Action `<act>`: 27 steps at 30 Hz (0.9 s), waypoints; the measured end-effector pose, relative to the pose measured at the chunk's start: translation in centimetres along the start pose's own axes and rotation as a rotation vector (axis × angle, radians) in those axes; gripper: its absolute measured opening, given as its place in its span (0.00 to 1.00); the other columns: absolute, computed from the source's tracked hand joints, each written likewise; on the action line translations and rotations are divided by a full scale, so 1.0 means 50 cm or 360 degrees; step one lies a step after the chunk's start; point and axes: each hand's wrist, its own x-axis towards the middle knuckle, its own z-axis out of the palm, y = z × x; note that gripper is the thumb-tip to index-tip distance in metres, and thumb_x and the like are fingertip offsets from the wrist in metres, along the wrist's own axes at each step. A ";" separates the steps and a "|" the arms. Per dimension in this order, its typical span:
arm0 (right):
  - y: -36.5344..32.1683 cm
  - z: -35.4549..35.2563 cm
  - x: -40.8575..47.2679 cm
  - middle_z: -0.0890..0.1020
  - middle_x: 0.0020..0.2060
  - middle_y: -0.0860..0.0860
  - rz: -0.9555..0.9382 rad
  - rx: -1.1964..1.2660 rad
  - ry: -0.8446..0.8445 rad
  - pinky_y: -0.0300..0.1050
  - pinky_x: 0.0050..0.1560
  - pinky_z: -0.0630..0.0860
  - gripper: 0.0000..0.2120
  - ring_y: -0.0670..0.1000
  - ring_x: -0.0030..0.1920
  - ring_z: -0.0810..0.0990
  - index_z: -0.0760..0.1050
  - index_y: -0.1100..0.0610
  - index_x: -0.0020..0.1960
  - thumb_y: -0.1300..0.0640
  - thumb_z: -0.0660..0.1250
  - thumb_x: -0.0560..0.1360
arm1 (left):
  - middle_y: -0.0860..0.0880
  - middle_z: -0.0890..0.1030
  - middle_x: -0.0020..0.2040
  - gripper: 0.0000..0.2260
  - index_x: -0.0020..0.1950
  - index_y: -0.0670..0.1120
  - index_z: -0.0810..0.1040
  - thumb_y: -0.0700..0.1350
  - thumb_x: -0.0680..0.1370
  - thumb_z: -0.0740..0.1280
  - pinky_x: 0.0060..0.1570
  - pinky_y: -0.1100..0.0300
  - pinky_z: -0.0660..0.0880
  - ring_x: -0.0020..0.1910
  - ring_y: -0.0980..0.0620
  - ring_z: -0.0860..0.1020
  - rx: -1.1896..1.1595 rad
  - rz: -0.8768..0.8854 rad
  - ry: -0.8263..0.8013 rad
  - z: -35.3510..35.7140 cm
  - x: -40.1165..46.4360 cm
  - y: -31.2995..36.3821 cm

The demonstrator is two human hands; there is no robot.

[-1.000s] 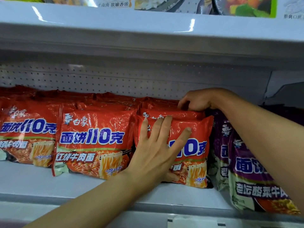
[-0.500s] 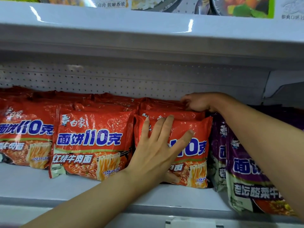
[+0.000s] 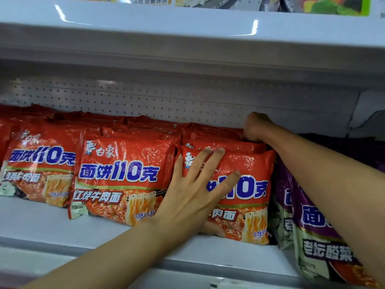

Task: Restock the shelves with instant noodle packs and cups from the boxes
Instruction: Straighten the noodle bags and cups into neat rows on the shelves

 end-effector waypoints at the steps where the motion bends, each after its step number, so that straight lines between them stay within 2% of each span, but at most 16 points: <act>1: 0.003 0.000 -0.001 0.78 0.54 0.59 -0.0016 0.0005 0.0010 0.41 0.31 0.67 0.20 0.54 0.41 0.76 0.72 0.65 0.60 0.55 0.70 0.74 | 0.38 0.61 0.72 0.53 0.72 0.51 0.62 0.76 0.53 0.69 0.59 0.31 0.66 0.70 0.37 0.61 0.0006 0.0000 -0.0002 0.000 -0.001 0.000; 3: 0.010 -0.011 -0.005 0.79 0.52 0.59 -0.0051 0.0067 -0.0011 0.40 0.36 0.70 0.19 0.55 0.45 0.78 0.73 0.65 0.60 0.55 0.70 0.75 | 0.38 0.61 0.73 0.53 0.72 0.51 0.61 0.76 0.54 0.69 0.59 0.31 0.65 0.70 0.37 0.61 0.0015 -0.0003 0.0001 -0.001 -0.002 0.001; 5: 0.018 -0.027 -0.012 0.80 0.49 0.57 -0.0105 0.0192 -0.0028 0.42 0.37 0.75 0.12 0.55 0.44 0.80 0.75 0.64 0.57 0.60 0.67 0.76 | 0.38 0.61 0.73 0.53 0.72 0.51 0.62 0.76 0.53 0.69 0.60 0.31 0.65 0.70 0.37 0.61 0.0033 -0.0006 -0.0014 -0.005 -0.002 0.004; 8: 0.031 -0.048 -0.041 0.81 0.54 0.59 -0.0223 0.0287 0.0023 0.47 0.51 0.78 0.11 0.56 0.52 0.80 0.77 0.63 0.57 0.65 0.61 0.77 | 0.38 0.63 0.73 0.54 0.73 0.51 0.62 0.77 0.53 0.67 0.61 0.32 0.62 0.70 0.37 0.61 0.0037 -0.0006 -0.0053 -0.016 -0.004 0.005; 9: 0.032 -0.053 -0.057 0.80 0.55 0.58 -0.0278 0.0318 0.0023 0.46 0.52 0.78 0.12 0.55 0.52 0.79 0.78 0.63 0.57 0.66 0.60 0.77 | 0.38 0.63 0.73 0.54 0.73 0.50 0.62 0.77 0.54 0.65 0.62 0.33 0.60 0.71 0.38 0.60 0.0023 -0.0007 -0.0048 -0.020 -0.006 0.003; 12: 0.038 -0.060 -0.111 0.78 0.57 0.54 -0.0399 0.0408 -0.0011 0.38 0.45 0.70 0.15 0.49 0.48 0.75 0.80 0.58 0.55 0.67 0.57 0.78 | 0.41 0.65 0.73 0.43 0.73 0.48 0.61 0.75 0.67 0.57 0.65 0.35 0.57 0.72 0.41 0.61 -0.0133 -0.0088 0.0035 -0.044 -0.002 -0.015; 15: 0.045 -0.059 -0.143 0.76 0.62 0.52 -0.0405 0.0442 -0.0009 0.38 0.52 0.66 0.15 0.50 0.58 0.73 0.79 0.56 0.56 0.66 0.56 0.80 | 0.46 0.69 0.71 0.35 0.72 0.47 0.64 0.68 0.75 0.44 0.70 0.42 0.53 0.72 0.46 0.65 -0.0390 -0.0306 0.0025 -0.079 0.031 -0.057; 17: 0.048 -0.059 -0.153 0.76 0.62 0.52 -0.0365 0.0433 -0.0041 0.39 0.52 0.66 0.14 0.49 0.57 0.72 0.78 0.55 0.56 0.65 0.55 0.80 | 0.48 0.73 0.67 0.33 0.68 0.49 0.69 0.64 0.76 0.40 0.70 0.48 0.55 0.69 0.49 0.67 -0.0520 -0.0433 -0.0079 -0.096 0.065 -0.088; 20: 0.050 -0.055 -0.152 0.76 0.61 0.52 -0.0268 0.0429 -0.0099 0.40 0.51 0.68 0.14 0.50 0.56 0.74 0.77 0.54 0.55 0.65 0.55 0.80 | 0.46 0.79 0.54 0.21 0.56 0.45 0.74 0.55 0.82 0.47 0.63 0.50 0.65 0.57 0.45 0.75 -0.0733 -0.0542 -0.0218 -0.089 0.130 -0.135; 22: 0.048 -0.050 -0.148 0.77 0.60 0.53 -0.0217 0.0450 -0.0117 0.40 0.53 0.70 0.15 0.51 0.57 0.75 0.78 0.57 0.56 0.66 0.55 0.80 | 0.43 0.78 0.59 0.15 0.59 0.43 0.74 0.49 0.83 0.51 0.63 0.47 0.67 0.58 0.42 0.75 -0.0806 -0.0624 -0.0367 -0.070 0.172 -0.162; 24: 0.046 -0.041 -0.143 0.80 0.57 0.55 -0.0181 0.0505 -0.0143 0.41 0.51 0.71 0.14 0.52 0.54 0.77 0.79 0.60 0.56 0.67 0.55 0.80 | 0.43 0.75 0.64 0.14 0.62 0.44 0.72 0.47 0.83 0.52 0.66 0.44 0.65 0.62 0.42 0.73 -0.0786 -0.0667 -0.0570 -0.044 0.203 -0.178; 27: 0.046 -0.033 -0.129 0.82 0.52 0.57 -0.0120 0.0598 -0.0160 0.46 0.53 0.77 0.13 0.54 0.51 0.80 0.80 0.64 0.52 0.65 0.57 0.79 | 0.41 0.76 0.63 0.15 0.63 0.41 0.74 0.44 0.83 0.53 0.61 0.52 0.70 0.58 0.43 0.76 -0.0797 -0.0671 -0.0897 -0.011 0.225 -0.182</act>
